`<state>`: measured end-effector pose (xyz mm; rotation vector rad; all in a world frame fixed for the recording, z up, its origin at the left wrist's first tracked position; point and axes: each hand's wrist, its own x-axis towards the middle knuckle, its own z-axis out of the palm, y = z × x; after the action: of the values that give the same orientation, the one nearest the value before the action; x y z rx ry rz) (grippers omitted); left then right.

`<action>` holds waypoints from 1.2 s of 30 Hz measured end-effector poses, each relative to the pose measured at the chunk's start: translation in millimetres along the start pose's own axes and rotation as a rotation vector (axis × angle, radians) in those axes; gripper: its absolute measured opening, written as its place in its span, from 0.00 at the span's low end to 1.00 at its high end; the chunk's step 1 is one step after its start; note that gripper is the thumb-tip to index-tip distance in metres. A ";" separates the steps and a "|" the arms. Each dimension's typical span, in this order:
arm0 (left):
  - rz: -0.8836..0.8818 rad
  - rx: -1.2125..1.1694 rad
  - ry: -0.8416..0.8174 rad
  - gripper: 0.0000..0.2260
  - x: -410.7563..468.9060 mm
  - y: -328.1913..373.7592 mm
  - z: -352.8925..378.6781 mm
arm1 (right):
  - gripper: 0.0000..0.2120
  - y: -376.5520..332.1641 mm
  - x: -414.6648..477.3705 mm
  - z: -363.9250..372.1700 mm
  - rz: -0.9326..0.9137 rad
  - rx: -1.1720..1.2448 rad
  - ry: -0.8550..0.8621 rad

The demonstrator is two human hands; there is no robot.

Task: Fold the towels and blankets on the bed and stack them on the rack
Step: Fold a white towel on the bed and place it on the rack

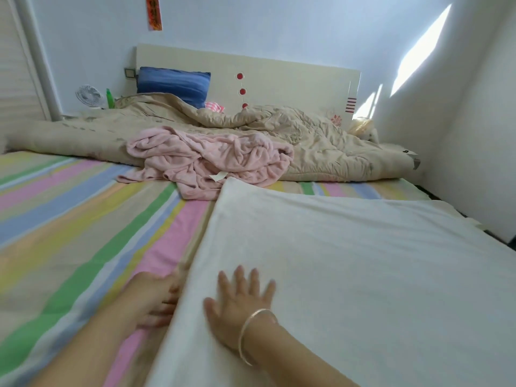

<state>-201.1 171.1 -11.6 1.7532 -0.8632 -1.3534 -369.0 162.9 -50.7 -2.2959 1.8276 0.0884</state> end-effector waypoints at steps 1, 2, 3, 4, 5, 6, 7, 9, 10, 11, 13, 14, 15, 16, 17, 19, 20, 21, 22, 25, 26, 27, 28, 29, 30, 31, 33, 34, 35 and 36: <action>-0.057 0.020 0.005 0.19 -15.6 -8.5 -8.3 | 0.29 -23.9 -3.4 6.1 -0.102 0.024 0.005; -0.099 0.032 0.013 0.20 -29.4 -18.1 -17.1 | 0.26 -45.3 -10.7 10.2 -0.204 0.049 0.006; -0.116 0.028 0.023 0.20 -44.7 -28.1 -26.3 | 0.24 -60.1 -24.0 11.1 -0.299 0.104 0.001; -0.123 -0.001 0.026 0.20 -59.4 -34.3 -32.8 | 0.22 -66.5 -37.1 8.3 -0.373 0.206 0.005; -0.145 -0.017 0.042 0.20 -75.8 -46.1 -41.4 | 0.21 -68.4 -58.7 7.3 -0.423 0.336 0.006; -0.166 -0.033 0.030 0.21 -84.6 -52.1 -45.2 | 0.21 -60.1 -74.4 4.2 -0.458 0.464 0.047; -0.181 -0.017 0.015 0.22 -95.9 -60.7 -51.7 | 0.23 -51.6 -94.0 1.8 -0.474 0.528 0.103; -0.184 0.049 -0.022 0.22 -109.8 -68.6 -51.4 | 0.34 -18.3 -119.5 0.4 -0.338 0.388 0.219; -0.171 0.084 -0.042 0.21 -114.6 -68.2 -47.0 | 0.42 0.2 -127.9 3.9 -0.215 0.262 0.205; -0.150 0.114 -0.044 0.20 -124.0 -70.0 -44.1 | 0.48 9.7 -142.4 5.6 -0.105 0.153 0.137; -0.084 0.182 -0.049 0.14 -136.2 -72.8 -34.2 | 0.47 2.2 -160.3 22.6 -0.009 0.032 0.066; -0.052 0.215 -0.046 0.11 -143.1 -76.7 -30.5 | 0.44 -12.8 -169.7 35.8 -0.019 0.003 0.119; -0.021 0.240 -0.030 0.09 -147.7 -79.9 -29.1 | 0.40 -32.4 -178.3 45.8 -0.048 -0.019 0.186; -0.008 0.248 -0.006 0.09 -151.6 -82.1 -28.8 | 0.36 -52.0 -186.1 54.6 -0.099 -0.013 0.224; -0.012 0.239 0.012 0.08 -156.4 -84.6 -31.3 | 0.33 -69.8 -197.3 61.5 -0.201 -0.015 0.246; -0.058 0.222 0.027 0.11 -169.2 -90.2 -39.7 | 0.29 -97.7 -222.3 74.1 -0.441 -0.038 0.291; -0.091 0.211 0.030 0.13 -178.8 -93.4 -45.0 | 0.28 -104.0 -236.3 77.4 -0.549 -0.039 0.285; -0.112 0.211 0.021 0.14 -186.8 -96.9 -50.3 | 0.26 -103.1 -249.3 73.9 -0.642 -0.005 0.271; -0.126 0.221 0.004 0.15 -194.7 -100.6 -54.1 | 0.25 -95.7 -259.5 71.5 -0.703 0.048 0.238; -0.113 0.236 -0.034 0.18 -213.8 -113.4 -60.0 | 0.23 -49.3 -280.8 52.4 -0.698 0.117 0.320; -0.096 0.238 -0.038 0.19 -218.5 -119.6 -57.5 | 0.24 -25.4 -282.5 49.8 -0.589 0.057 0.366; -0.054 0.307 -0.004 0.20 -220.1 -124.4 -54.0 | 0.25 -0.8 -280.8 48.0 -0.453 -0.018 0.377; -0.002 0.499 0.066 0.22 -222.6 -129.4 -46.7 | 0.26 22.3 -283.0 47.7 -0.298 -0.080 0.311; 0.056 0.765 0.183 0.25 -223.1 -133.5 -36.8 | 0.27 40.5 -288.4 48.6 -0.173 -0.119 0.254; 0.139 1.015 0.327 0.28 -228.2 -135.4 -21.7 | 0.28 53.9 -296.9 53.0 -0.115 -0.139 0.208; 0.251 1.168 0.443 0.28 -237.9 -135.1 -3.9 | 0.28 62.3 -309.4 58.6 -0.149 -0.142 0.173; 0.556 1.202 0.506 0.28 -255.9 -137.1 32.3 | 0.28 64.3 -339.5 59.2 -0.357 -0.073 0.075; 0.707 1.132 0.452 0.26 -267.5 -142.9 50.5 | 0.28 65.6 -356.9 54.5 -0.468 -0.018 0.072; 0.857 1.046 0.371 0.22 -276.2 -150.9 62.8 | 0.28 68.0 -370.1 49.2 -0.560 0.049 0.066; 0.998 0.969 0.281 0.18 -289.7 -161.3 74.4 | 0.27 75.6 -385.9 47.0 -0.616 0.080 0.072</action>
<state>-325.0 487.1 -26.9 1.6187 -2.0436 0.0232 -527.7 525.5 -38.9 -2.7096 1.0498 -0.1600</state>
